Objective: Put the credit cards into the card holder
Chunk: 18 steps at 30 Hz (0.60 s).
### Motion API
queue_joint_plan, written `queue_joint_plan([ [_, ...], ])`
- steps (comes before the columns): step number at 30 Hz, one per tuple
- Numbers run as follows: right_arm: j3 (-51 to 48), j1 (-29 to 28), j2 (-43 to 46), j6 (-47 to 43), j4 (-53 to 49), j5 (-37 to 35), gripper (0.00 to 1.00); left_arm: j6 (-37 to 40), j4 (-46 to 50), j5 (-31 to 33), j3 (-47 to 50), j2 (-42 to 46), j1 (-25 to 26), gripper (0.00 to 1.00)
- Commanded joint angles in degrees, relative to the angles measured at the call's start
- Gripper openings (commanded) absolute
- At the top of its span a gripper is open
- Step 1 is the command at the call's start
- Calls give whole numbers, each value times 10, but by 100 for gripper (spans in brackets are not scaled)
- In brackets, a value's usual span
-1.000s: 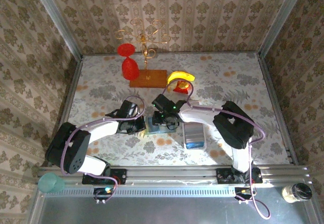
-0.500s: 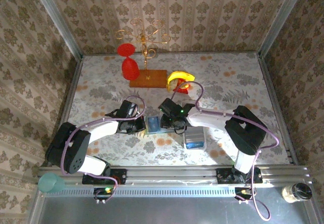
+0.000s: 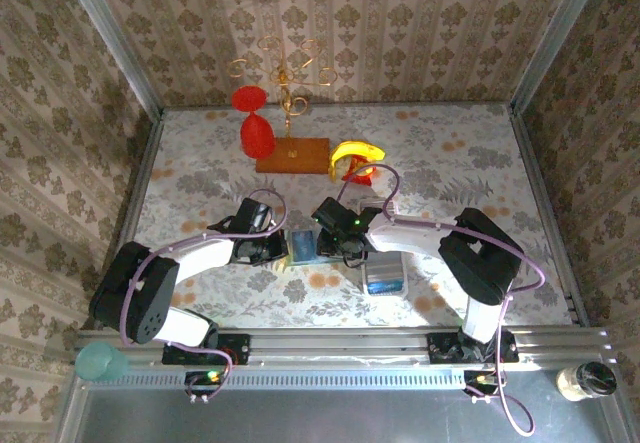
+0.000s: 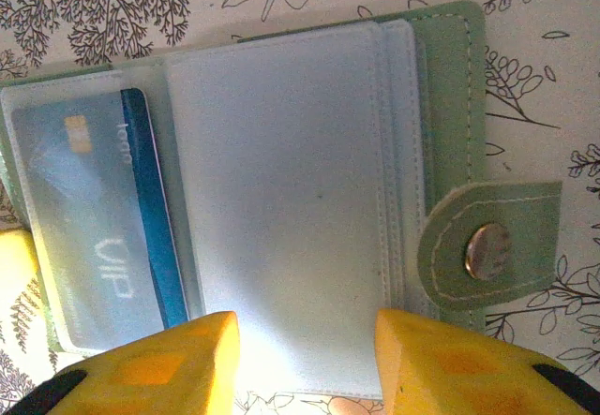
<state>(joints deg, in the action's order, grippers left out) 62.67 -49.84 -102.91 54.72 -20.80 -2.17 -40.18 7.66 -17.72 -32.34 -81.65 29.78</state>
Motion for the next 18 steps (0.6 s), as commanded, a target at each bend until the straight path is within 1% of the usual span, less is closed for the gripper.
queue_joint_plan([
  [1,8,-4,-10,12,3,-4,43,13,30,-24,21,-14,4,0],
  [5,18,-7,-29,13,1,7,44,12,26,-25,21,-16,5,0],
  [9,23,-12,-37,19,13,15,50,11,24,-26,22,-16,5,0],
  [18,23,-24,-39,43,62,25,51,5,19,-26,25,-15,13,0],
])
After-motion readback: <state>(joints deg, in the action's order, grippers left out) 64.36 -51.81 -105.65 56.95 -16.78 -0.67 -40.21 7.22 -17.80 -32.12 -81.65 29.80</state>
